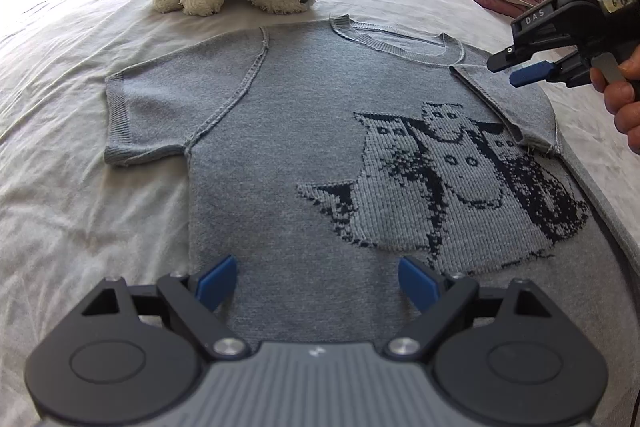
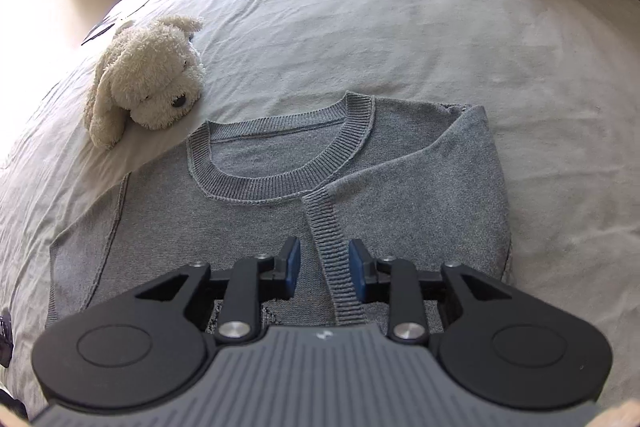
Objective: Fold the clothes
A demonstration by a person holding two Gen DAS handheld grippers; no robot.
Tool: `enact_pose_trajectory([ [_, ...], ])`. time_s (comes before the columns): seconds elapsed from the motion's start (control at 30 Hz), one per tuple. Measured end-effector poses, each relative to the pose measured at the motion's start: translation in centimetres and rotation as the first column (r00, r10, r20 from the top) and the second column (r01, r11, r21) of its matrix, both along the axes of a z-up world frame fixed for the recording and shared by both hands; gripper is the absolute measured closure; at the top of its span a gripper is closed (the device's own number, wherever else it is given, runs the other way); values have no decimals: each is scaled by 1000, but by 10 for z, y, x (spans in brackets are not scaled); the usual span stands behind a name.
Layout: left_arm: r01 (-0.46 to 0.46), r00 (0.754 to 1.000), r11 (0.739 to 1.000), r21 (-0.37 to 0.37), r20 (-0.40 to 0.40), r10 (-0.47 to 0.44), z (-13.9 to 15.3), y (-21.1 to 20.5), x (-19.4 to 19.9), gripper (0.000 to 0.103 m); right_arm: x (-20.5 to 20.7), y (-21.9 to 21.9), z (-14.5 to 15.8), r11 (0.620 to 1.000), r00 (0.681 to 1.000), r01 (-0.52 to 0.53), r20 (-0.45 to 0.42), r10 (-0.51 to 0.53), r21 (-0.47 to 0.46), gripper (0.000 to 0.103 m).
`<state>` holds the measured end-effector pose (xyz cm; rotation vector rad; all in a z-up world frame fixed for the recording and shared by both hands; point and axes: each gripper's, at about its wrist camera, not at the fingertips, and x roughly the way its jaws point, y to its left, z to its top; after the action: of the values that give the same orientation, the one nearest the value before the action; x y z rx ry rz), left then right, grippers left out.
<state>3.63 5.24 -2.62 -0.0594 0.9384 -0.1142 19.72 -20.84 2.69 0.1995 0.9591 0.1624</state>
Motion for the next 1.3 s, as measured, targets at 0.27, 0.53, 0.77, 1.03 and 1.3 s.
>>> enact_pose_trajectory([
  [0.27,19,1000,1000,-11,4,-19,4,-5,-7,14,-50,-39,16,999,999,40,13,-40,3,67],
  [0.53,51,998,999,-16,41,-50,11,-19,-21,14,-128,-74,11,998,998,68,-8,-69,-17,67],
  [0.77,106,989,994,-10,107,-104,14,-39,-36,14,-187,-102,2,993,994,113,-5,-113,-26,67],
  [1.03,259,953,966,-23,167,-251,14,-77,-71,24,-254,-127,-14,987,987,158,26,-158,7,67],
  [1.3,456,876,887,-74,215,-432,9,-121,-117,48,-312,-135,-31,991,991,132,35,-132,1,67],
])
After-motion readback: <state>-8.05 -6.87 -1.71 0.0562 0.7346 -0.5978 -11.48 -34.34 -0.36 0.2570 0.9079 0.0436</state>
